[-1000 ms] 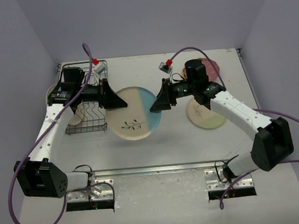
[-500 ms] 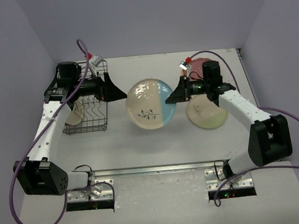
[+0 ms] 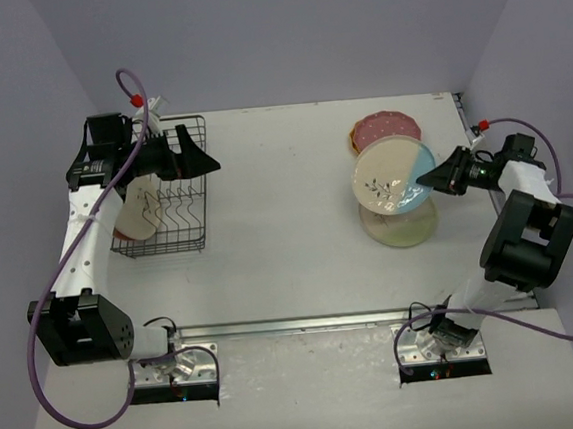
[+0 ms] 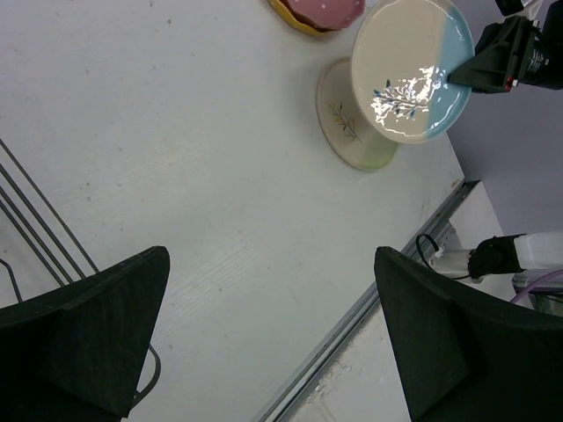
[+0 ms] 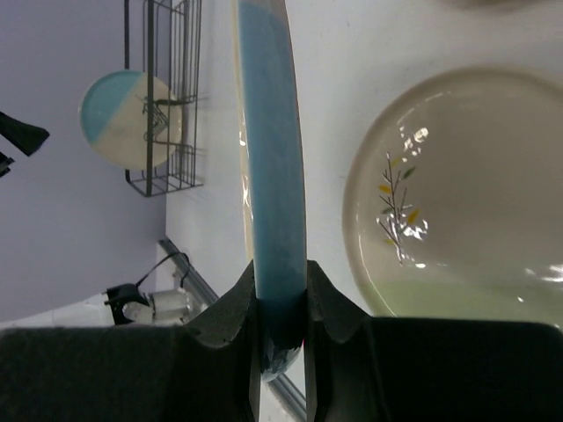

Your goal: Unload the plates from the dish rack

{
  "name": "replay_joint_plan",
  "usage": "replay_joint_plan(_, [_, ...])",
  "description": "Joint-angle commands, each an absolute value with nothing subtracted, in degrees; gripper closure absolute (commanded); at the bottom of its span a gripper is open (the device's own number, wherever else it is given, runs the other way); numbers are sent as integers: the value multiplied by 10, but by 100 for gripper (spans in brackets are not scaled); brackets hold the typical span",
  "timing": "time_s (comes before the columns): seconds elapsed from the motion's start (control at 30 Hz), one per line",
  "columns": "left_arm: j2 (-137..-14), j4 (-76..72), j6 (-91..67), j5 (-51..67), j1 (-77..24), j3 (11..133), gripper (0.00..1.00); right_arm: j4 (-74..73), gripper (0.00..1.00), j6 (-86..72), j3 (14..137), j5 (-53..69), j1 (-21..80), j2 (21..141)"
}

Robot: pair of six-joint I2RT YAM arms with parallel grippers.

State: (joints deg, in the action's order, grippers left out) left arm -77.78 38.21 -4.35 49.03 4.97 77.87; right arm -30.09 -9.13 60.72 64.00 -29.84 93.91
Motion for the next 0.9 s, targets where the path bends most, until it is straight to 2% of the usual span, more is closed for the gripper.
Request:
replay_joint_plan(0.0, [-767,376,-35,493,53,785,0,-427,100,52,679,704,-313,968])
replay_joint_plan(0.8, [-771,374,-36,512,56,790,0,-487,100,174,695,565,-319,1078])
replay_joint_plan(0.87, [-772,374,-36,510,56,790,0,-491,97,181,704,536,-319,1093])
